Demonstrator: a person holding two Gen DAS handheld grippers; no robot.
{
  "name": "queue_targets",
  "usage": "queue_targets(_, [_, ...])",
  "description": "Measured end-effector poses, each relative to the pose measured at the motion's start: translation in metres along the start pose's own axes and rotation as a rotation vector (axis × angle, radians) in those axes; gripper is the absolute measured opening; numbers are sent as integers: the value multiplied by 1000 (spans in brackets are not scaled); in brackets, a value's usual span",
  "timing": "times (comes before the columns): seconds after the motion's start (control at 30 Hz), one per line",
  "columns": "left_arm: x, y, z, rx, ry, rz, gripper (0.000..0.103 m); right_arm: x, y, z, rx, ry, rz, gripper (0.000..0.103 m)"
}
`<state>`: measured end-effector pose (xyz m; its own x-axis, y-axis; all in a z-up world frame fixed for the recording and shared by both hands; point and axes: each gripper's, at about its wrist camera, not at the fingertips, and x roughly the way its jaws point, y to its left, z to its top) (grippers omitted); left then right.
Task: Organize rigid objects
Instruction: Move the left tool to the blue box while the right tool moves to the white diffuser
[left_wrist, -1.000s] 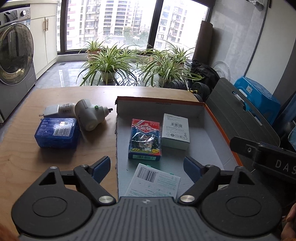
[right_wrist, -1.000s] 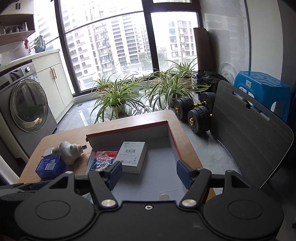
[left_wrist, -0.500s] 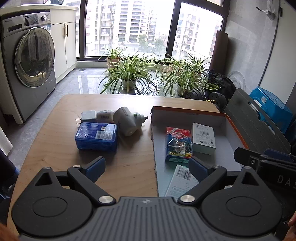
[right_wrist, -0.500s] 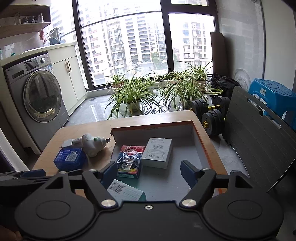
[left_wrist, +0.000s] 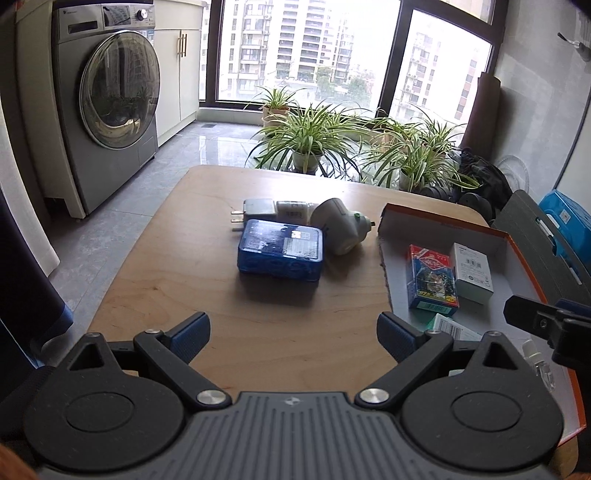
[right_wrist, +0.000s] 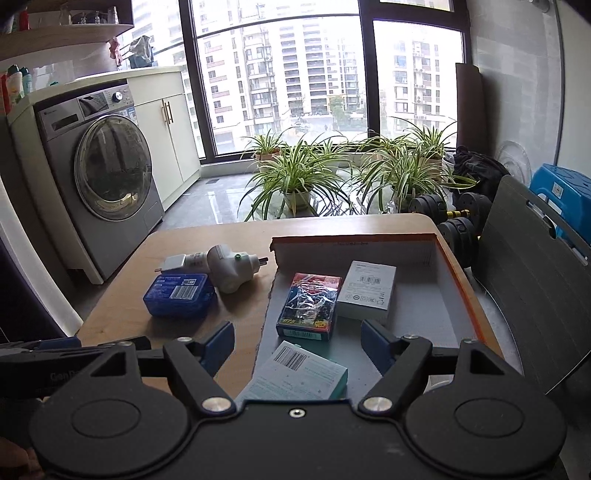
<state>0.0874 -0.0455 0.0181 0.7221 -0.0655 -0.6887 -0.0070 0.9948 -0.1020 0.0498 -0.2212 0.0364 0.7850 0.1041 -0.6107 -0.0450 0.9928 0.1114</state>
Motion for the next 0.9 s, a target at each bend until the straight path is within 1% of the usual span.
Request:
queue_targets(0.23, [5,15,1,-25,6,23,100,7,7,-1,-12,13,11,89])
queue_targets(0.5, [17,23,2,-33,17,40,103,14,7,-3,-10,20,13,89])
queue_targets(0.9, [62,25,16,-8,38,69,103,32,-11,-6,17,42,19,90])
